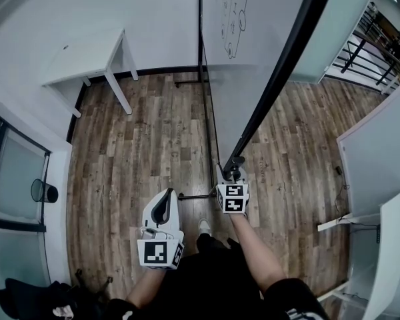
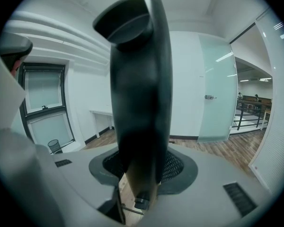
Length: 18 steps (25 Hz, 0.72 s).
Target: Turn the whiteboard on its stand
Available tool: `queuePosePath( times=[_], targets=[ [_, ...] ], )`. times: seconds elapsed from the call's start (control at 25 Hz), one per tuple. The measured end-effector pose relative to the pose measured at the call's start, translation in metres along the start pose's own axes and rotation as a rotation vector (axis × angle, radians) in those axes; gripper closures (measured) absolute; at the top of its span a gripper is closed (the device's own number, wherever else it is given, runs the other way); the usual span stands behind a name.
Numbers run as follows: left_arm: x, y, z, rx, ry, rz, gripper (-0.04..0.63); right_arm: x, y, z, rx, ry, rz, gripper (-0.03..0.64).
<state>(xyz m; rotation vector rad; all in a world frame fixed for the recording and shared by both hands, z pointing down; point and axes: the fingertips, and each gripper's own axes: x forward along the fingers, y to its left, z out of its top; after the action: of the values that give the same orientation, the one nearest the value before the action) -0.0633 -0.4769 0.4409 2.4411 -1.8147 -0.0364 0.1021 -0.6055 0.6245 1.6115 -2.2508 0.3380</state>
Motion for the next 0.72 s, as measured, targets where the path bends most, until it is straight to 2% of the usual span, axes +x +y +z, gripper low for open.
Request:
queuePosePath(
  times=[0.72],
  targets=[
    [-0.125, 0.002, -0.009, 0.004, -0.005, -0.029, 0.58, -0.087, 0.072, -0.044, 0.025, -0.03, -0.017, 0.449]
  ],
)
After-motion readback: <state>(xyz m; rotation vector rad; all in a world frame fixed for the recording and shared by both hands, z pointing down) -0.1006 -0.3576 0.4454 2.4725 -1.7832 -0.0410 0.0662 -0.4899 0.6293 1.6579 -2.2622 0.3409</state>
